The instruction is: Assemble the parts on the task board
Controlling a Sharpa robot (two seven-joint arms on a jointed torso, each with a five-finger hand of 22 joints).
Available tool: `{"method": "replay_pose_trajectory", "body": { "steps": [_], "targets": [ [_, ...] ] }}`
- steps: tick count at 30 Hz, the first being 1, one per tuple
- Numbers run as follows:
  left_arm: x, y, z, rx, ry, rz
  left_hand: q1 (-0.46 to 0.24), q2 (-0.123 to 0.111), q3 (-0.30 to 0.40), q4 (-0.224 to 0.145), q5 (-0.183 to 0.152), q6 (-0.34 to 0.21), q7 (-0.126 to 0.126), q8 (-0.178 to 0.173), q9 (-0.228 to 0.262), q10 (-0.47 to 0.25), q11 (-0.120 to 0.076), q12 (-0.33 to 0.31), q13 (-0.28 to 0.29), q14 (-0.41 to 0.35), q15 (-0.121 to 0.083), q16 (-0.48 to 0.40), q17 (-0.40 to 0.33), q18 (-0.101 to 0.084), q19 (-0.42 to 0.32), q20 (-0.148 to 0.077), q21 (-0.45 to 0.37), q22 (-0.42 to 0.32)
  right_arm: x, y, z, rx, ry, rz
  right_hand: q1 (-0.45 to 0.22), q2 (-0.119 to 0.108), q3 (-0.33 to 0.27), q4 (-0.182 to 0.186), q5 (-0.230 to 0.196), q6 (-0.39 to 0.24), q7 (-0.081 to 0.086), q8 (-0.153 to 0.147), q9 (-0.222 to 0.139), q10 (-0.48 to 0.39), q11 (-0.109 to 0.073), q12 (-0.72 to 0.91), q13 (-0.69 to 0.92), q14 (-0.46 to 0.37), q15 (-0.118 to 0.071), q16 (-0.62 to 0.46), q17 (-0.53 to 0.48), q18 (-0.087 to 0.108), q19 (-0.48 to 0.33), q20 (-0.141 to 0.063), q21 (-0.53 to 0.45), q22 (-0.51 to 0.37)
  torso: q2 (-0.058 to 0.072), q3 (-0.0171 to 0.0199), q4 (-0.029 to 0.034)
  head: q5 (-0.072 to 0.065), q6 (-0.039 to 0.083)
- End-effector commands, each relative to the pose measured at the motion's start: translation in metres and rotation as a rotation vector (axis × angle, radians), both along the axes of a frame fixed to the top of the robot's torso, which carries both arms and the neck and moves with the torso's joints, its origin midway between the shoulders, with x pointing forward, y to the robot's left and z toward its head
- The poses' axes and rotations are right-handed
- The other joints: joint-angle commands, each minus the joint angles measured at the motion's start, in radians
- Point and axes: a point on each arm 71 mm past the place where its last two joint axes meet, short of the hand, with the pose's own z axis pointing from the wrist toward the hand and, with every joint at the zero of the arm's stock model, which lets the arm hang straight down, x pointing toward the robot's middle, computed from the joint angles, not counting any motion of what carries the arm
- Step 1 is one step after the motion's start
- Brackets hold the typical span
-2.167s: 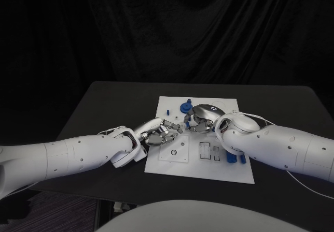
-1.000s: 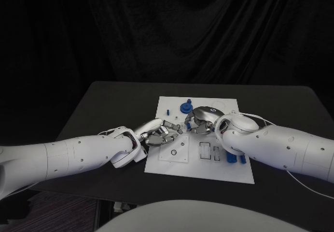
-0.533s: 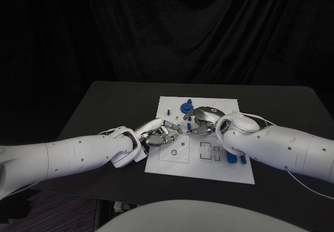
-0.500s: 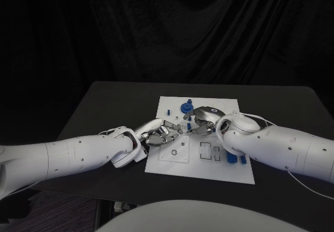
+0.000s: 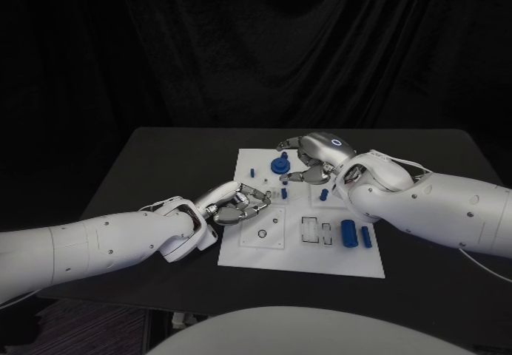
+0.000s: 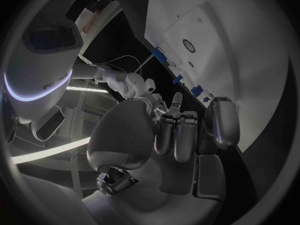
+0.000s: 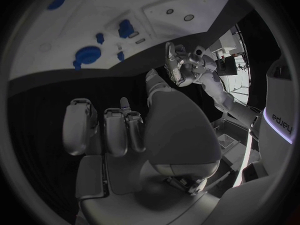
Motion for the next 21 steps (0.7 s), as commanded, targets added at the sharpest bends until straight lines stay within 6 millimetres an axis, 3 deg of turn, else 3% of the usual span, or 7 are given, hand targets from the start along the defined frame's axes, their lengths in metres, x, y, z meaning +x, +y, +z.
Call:
{"method": "replay_pose_trajectory", "body": {
  "steps": [1,3,4,5,9,15,21],
  "targets": [
    [0.001,0.003,0.005,-0.003,-0.033,0.046,-0.003,-0.001,-0.010,0.005,0.008,0.014,-0.002,0.013,0.000,0.102,0.003,0.003,0.263,0.104,0.005,0.003,0.263,-0.011,0.005,0.003,0.006,0.101,-0.005,-0.004,0.025,0.060,-0.116,0.028,0.009,0.027,0.013,-0.003,0.003,0.013,-0.001,0.008,-0.005,0.033,-0.002,0.010,0.192,0.051,-0.006,0.006,0.065,-0.001,0.016,-0.002,0.014,0.193,-0.005,0.0022,-0.0076,-0.009,0.000],
    [0.003,0.005,0.007,0.005,-0.032,0.060,0.003,0.000,-0.016,0.004,0.010,0.026,-0.007,0.025,0.004,0.102,-0.001,0.003,0.263,0.104,0.002,0.003,0.263,-0.011,0.006,0.001,0.006,0.102,-0.004,-0.011,0.037,0.071,-0.130,0.026,0.031,0.056,0.029,-0.012,0.058,0.045,0.004,0.027,-0.009,0.043,0.000,0.016,0.202,0.053,-0.004,0.008,0.068,-0.003,0.020,-0.001,0.023,0.195,-0.009,0.0035,-0.0122,-0.009,0.000],
    [0.004,0.006,0.009,0.010,-0.032,0.068,0.008,0.001,-0.019,0.002,0.011,0.034,-0.009,0.033,0.007,0.102,-0.003,0.003,0.263,0.104,0.000,0.003,0.263,-0.011,0.006,-0.001,0.006,0.103,-0.004,-0.015,0.043,0.076,-0.137,0.021,0.034,0.060,0.031,-0.014,0.068,0.050,0.004,0.029,-0.010,0.045,0.002,0.017,0.203,0.053,-0.003,0.009,0.068,-0.003,0.021,0.000,0.024,0.195,-0.010,0.0039,-0.0136,-0.010,0.000],
    [0.006,0.007,0.010,0.014,-0.031,0.074,0.018,0.002,-0.021,-0.004,0.016,0.039,-0.013,0.042,0.012,0.102,-0.006,0.003,0.263,0.104,-0.003,0.003,0.263,-0.011,0.007,-0.003,0.006,0.104,-0.003,-0.019,0.047,0.079,-0.140,0.016,0.049,0.074,0.039,-0.025,0.123,0.057,0.004,0.033,-0.014,0.047,0.002,0.018,0.206,0.054,-0.003,0.010,0.071,-0.003,0.021,0.001,0.026,0.196,-0.012,0.0047,-0.0158,-0.009,0.000],
    [0.016,0.008,0.019,0.041,-0.015,0.103,0.041,0.005,-0.042,-0.014,0.013,0.057,-0.026,0.089,0.049,0.102,-0.018,0.003,0.263,0.104,-0.014,0.003,0.263,-0.012,0.012,-0.013,0.007,0.107,0.000,-0.040,0.057,0.075,-0.142,-0.024,0.047,0.106,0.049,-0.023,0.171,0.075,0.008,0.043,-0.020,0.052,0.006,0.021,0.211,0.055,0.000,0.011,0.071,-0.003,0.022,0.003,0.028,0.196,-0.017,0.0052,-0.0204,-0.011,0.000],
    [0.041,0.007,0.040,0.116,0.056,0.151,0.045,0.020,-0.086,-0.003,-0.018,0.029,-0.038,0.170,0.140,0.102,-0.030,0.003,0.263,0.104,-0.025,0.003,0.263,-0.014,0.022,-0.026,0.010,0.113,0.004,-0.071,0.057,0.041,-0.112,-0.105,0.045,0.121,0.054,-0.020,0.184,0.084,0.011,0.048,-0.023,0.055,0.013,0.023,0.214,0.054,0.005,0.010,0.069,-0.004,0.021,0.006,0.028,0.196,-0.027,0.0122,-0.0323,-0.011,0.000],
    [0.070,0.004,0.062,0.248,0.189,0.174,0.024,0.039,-0.119,0.009,-0.077,-0.007,-0.044,0.233,0.228,0.102,-0.036,0.003,0.263,0.104,-0.031,0.003,0.263,-0.015,0.029,-0.032,0.007,0.115,0.006,-0.092,0.058,0.036,-0.103,-0.177,0.051,0.131,0.064,-0.024,0.230,0.099,0.016,0.054,-0.028,0.061,0.020,0.027,0.220,0.057,0.012,0.014,0.075,-0.006,0.025,0.012,0.037,0.198,-0.031,0.0206,-0.0368,-0.013,0.000]
  ]
}}
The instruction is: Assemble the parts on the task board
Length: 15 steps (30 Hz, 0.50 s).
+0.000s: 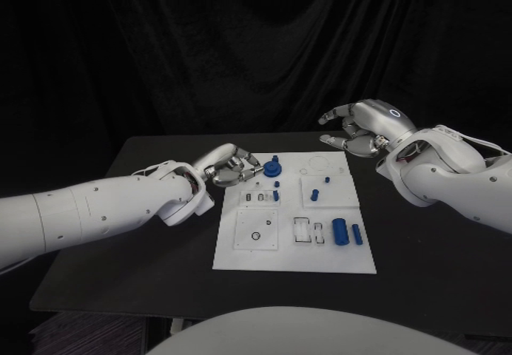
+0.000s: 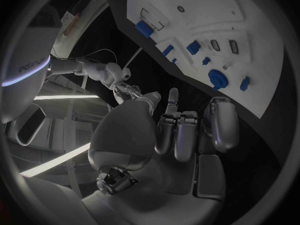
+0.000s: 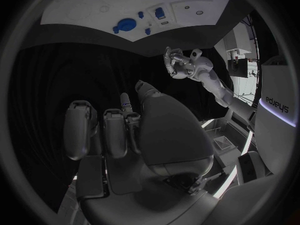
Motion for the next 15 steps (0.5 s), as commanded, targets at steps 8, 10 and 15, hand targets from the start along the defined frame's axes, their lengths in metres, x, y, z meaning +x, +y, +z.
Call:
{"method": "replay_pose_trajectory", "body": {
  "steps": [8,10,15],
  "targets": [
    [0.038,-0.012,0.025,0.204,0.416,0.022,-0.069,0.036,-0.055,0.005,-0.056,-0.030,-0.006,0.054,0.084,0.104,-0.012,0.003,0.263,0.102,-0.011,0.003,0.263,-0.014,0.004,-0.010,-0.007,0.114,0.006,-0.014,0.001,0.015,0.006,-0.091,-0.002,0.008,0.007,0.002,0.012,0.015,0.000,0.005,-0.002,0.063,0.007,0.003,0.221,0.058,0.005,0.006,0.078,-0.006,0.020,0.006,0.008,0.199,-0.013,0.0238,-0.0217,0.003,0.000],
    [0.041,-0.016,0.029,0.219,0.451,0.002,-0.107,0.047,-0.080,0.007,-0.067,-0.024,-0.009,0.067,0.100,0.104,-0.013,0.003,0.263,0.102,-0.012,0.003,0.263,-0.015,0.005,-0.010,-0.006,0.116,0.007,-0.013,0.001,0.014,0.006,-0.093,-0.002,0.008,0.007,0.002,0.012,0.015,0.000,0.005,-0.002,0.063,0.007,0.003,0.221,0.058,0.005,0.006,0.079,-0.006,0.020,0.006,0.008,0.199,-0.015,0.0271,-0.0229,-0.003,0.000],
    [0.046,-0.026,0.034,0.244,0.500,-0.048,-0.234,0.071,-0.197,0.006,-0.210,-0.016,-0.015,0.072,0.126,0.104,-0.018,0.003,0.263,0.102,-0.015,0.003,0.263,-0.016,0.007,-0.015,-0.005,0.123,0.010,-0.012,-0.001,0.009,0.007,-0.096,0.000,0.008,0.008,0.001,0.013,0.018,0.000,0.006,-0.003,0.061,0.008,0.002,0.219,0.058,0.006,0.005,0.076,-0.005,0.019,0.007,0.005,0.198,-0.018,0.0379,-0.0306,-0.014,0.000]
  ]
}}
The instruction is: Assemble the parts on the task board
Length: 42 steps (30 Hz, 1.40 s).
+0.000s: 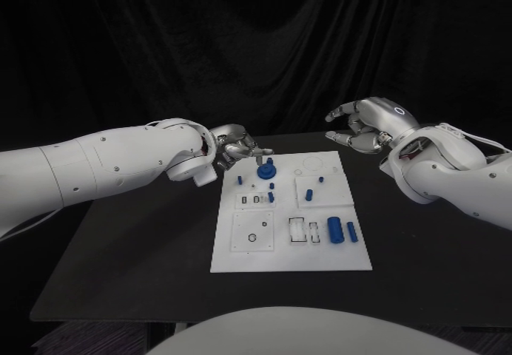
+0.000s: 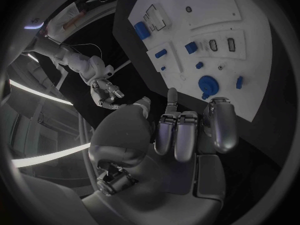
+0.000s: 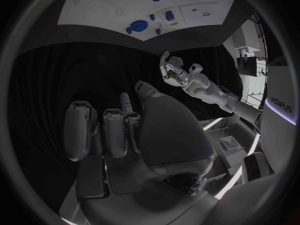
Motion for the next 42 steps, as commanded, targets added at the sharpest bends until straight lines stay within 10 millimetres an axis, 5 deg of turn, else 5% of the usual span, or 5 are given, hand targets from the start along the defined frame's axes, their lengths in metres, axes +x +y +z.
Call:
{"method": "replay_pose_trajectory", "body": {
  "steps": [1,5,17,22,42],
  "targets": [
    [-0.004,-0.006,-0.006,0.035,0.170,-0.050,-0.050,0.028,-0.058,0.002,-0.023,-0.004,-0.002,-0.005,0.009,0.104,-0.003,0.003,0.263,0.106,-0.004,0.003,0.263,-0.017,-0.002,-0.005,-0.004,0.126,0.003,-0.002,0.000,0.007,-0.004,-0.031,0.000,0.008,0.006,-0.002,0.005,0.009,0.001,0.006,-0.001,0.061,0.008,0.002,0.219,0.058,0.006,0.005,0.075,-0.005,0.019,0.007,0.001,0.198,-0.004,0.0117,-0.0082,-0.009,0.000],
    [-0.005,-0.007,-0.011,0.123,0.245,-0.025,-0.058,0.056,-0.101,0.000,0.003,0.027,-0.009,-0.008,0.018,0.104,-0.010,0.003,0.263,0.106,-0.010,0.003,0.263,-0.020,0.011,-0.009,0.012,0.137,0.004,-0.004,-0.003,0.000,0.004,-0.033,0.002,0.008,0.007,-0.003,0.005,0.010,0.001,0.007,-0.002,0.059,0.008,0.001,0.217,0.058,0.006,0.004,0.075,-0.005,0.018,0.007,0.000,0.198,-0.002,0.0103,-0.0093,-0.018,0.000],
    [-0.009,-0.022,-0.020,0.321,0.356,0.069,0.035,0.057,-0.143,-0.026,0.108,0.082,-0.032,-0.035,0.053,0.104,-0.035,0.003,0.263,0.106,-0.036,0.003,0.263,-0.024,0.039,-0.037,0.019,0.140,0.005,-0.008,-0.012,-0.018,0.035,-0.043,0.008,0.009,0.011,-0.007,0.005,0.018,0.002,0.009,-0.003,0.058,0.011,0.000,0.215,0.058,0.008,0.003,0.072,-0.005,0.018,0.009,-0.002,0.197,-0.005,0.0105,-0.0063,-0.016,0.000],
    [-0.006,-0.029,-0.020,0.321,0.338,0.110,0.082,0.054,-0.135,-0.047,0.147,0.057,-0.022,-0.086,0.047,0.104,-0.028,0.003,0.263,0.106,-0.032,0.003,0.263,-0.023,0.040,-0.035,0.006,0.135,0.005,-0.008,-0.013,-0.027,0.051,-0.047,0.010,0.009,0.013,-0.008,0.006,0.019,0.002,0.010,-0.004,0.056,0.011,-0.001,0.213,0.058,0.009,0.003,0.072,-0.004,0.017,0.009,-0.004,0.197,-0.004,0.0110,-0.0069,-0.016,0.000],
    [-0.007,-0.048,-0.030,0.309,0.324,0.146,0.098,0.060,-0.128,-0.053,0.133,0.046,-0.006,-0.153,0.020,0.104,-0.014,0.003,0.263,0.106,-0.020,0.003,0.263,-0.020,0.037,-0.024,-0.012,0.129,0.006,-0.005,-0.017,-0.047,0.087,-0.056,0.014,0.010,0.016,-0.011,0.009,0.025,0.003,0.011,-0.005,0.052,0.014,-0.003,0.210,0.058,0.010,0.003,0.072,-0.004,0.017,0.011,-0.005,0.196,-0.005,0.0113,-0.0081,-0.022,0.000]
  ]
}}
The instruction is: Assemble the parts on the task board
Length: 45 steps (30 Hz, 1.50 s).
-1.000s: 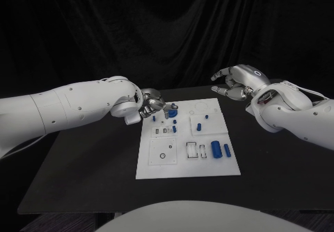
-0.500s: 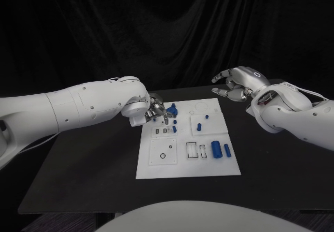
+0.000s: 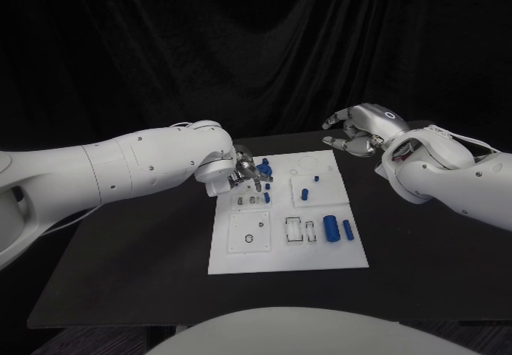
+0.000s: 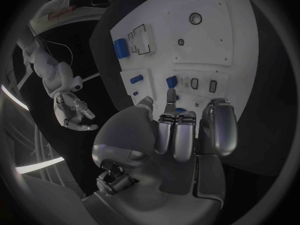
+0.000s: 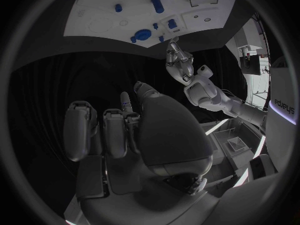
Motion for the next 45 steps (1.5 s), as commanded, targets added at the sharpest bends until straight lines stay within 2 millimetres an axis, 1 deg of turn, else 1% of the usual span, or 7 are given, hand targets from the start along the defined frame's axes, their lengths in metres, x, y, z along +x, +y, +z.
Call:
{"method": "replay_pose_trajectory", "body": {
  "steps": [1,4,8,15,21,28,45],
  "targets": [
    [0.000,0.000,-0.003,-0.008,-0.005,0.032,0.010,0.005,0.004,-0.004,-0.007,-0.002,0.001,-0.006,-0.002,0.106,0.006,0.003,0.262,0.105,0.006,0.003,0.263,-0.004,0.000,0.007,-0.005,0.130,0.001,-0.001,-0.003,-0.012,0.021,-0.020,0.006,0.002,0.005,0.000,0.005,0.008,-0.001,0.007,-0.001,0.052,0.007,-0.003,0.210,0.055,0.007,0.003,0.072,-0.004,0.014,0.007,-0.005,0.196,0.000,-0.0002,-0.0011,0.001,0.000],
    [0.001,0.000,-0.006,-0.006,-0.001,0.036,0.010,0.006,0.005,-0.005,-0.008,-0.001,0.000,-0.007,-0.003,0.106,0.006,0.003,0.262,0.105,0.006,0.003,0.263,-0.004,-0.001,0.007,-0.006,0.129,0.001,-0.001,-0.003,-0.013,0.023,-0.021,0.006,0.002,0.005,0.000,0.005,0.008,-0.001,0.007,-0.001,0.052,0.007,-0.003,0.210,0.055,0.007,0.003,0.072,-0.004,0.014,0.007,-0.005,0.196,0.000,0.0007,-0.0006,0.002,0.000],
    [0.001,0.000,-0.009,-0.004,0.004,0.040,0.010,0.007,0.006,-0.005,-0.007,0.002,0.000,-0.008,-0.003,0.106,0.006,0.003,0.262,0.105,0.006,0.003,0.263,-0.004,0.000,0.007,-0.005,0.129,0.001,-0.001,-0.004,-0.015,0.027,-0.023,0.006,0.001,0.005,0.000,0.005,0.009,-0.001,0.007,-0.001,0.052,0.007,-0.003,0.210,0.055,0.008,0.002,0.071,-0.004,0.013,0.007,-0.006,0.196,0.000,-0.0003,0.0019,0.001,0.000],
    [0.000,-0.001,-0.014,-0.001,0.016,0.036,0.012,0.009,0.009,-0.008,-0.004,0.007,0.000,-0.009,-0.004,0.106,0.005,0.003,0.262,0.105,0.006,0.003,0.263,-0.003,-0.002,0.007,-0.009,0.128,0.001,0.000,-0.006,-0.018,0.035,-0.022,0.006,0.001,0.005,0.000,0.005,0.009,-0.001,0.007,-0.001,0.052,0.007,-0.003,0.210,0.055,0.008,0.002,0.071,-0.004,0.013,0.007,-0.006,0.196,-0.001,-0.0013,0.0021,-0.007,0.000],
    [-0.003,-0.001,-0.020,0.003,0.032,0.033,0.014,0.010,0.014,-0.012,-0.001,0.015,-0.002,-0.010,-0.003,0.106,0.005,0.003,0.262,0.105,0.006,0.003,0.263,-0.003,-0.002,0.008,-0.011,0.127,0.001,0.001,-0.007,-0.021,0.040,-0.019,0.006,0.001,0.005,0.000,0.005,0.010,0.000,0.007,-0.002,0.052,0.008,-0.003,0.210,0.055,0.008,0.002,0.070,-0.003,0.012,0.008,-0.008,0.195,-0.001,-0.0014,0.0003,-0.007,0.000],
    [-0.005,-0.001,-0.026,0.005,0.045,0.030,0.011,0.008,0.015,-0.014,-0.005,0.025,-0.003,-0.010,0.000,0.106,0.003,0.003,0.262,0.105,0.005,0.003,0.263,-0.002,-0.003,0.007,-0.014,0.127,0.001,0.000,-0.008,-0.024,0.044,-0.022,0.006,0.000,0.005,0.000,0.005,0.011,0.000,0.007,-0.002,0.051,0.009,-0.003,0.209,0.055,0.008,0.002,0.070,-0.003,0.012,0.008,-0.008,0.195,-0.001,-0.0012,0.0004,-0.007,0.000],
    [-0.006,-0.008,-0.031,-0.014,0.048,0.010,0.004,0.006,0.015,-0.014,-0.012,0.018,-0.001,-0.019,0.002,0.106,0.004,0.003,0.262,0.105,0.006,0.003,0.263,-0.001,-0.006,0.008,-0.022,0.124,0.001,0.001,-0.009,-0.029,0.055,-0.025,0.004,-0.001,0.004,0.001,0.003,0.014,0.001,0.008,-0.003,0.050,0.010,-0.004,0.208,0.055,0.010,0.002,0.071,-0.003,0.013,0.009,-0.007,0.196,-0.002,-0.0012,0.0012,-0.010,0.000]
  ]
}}
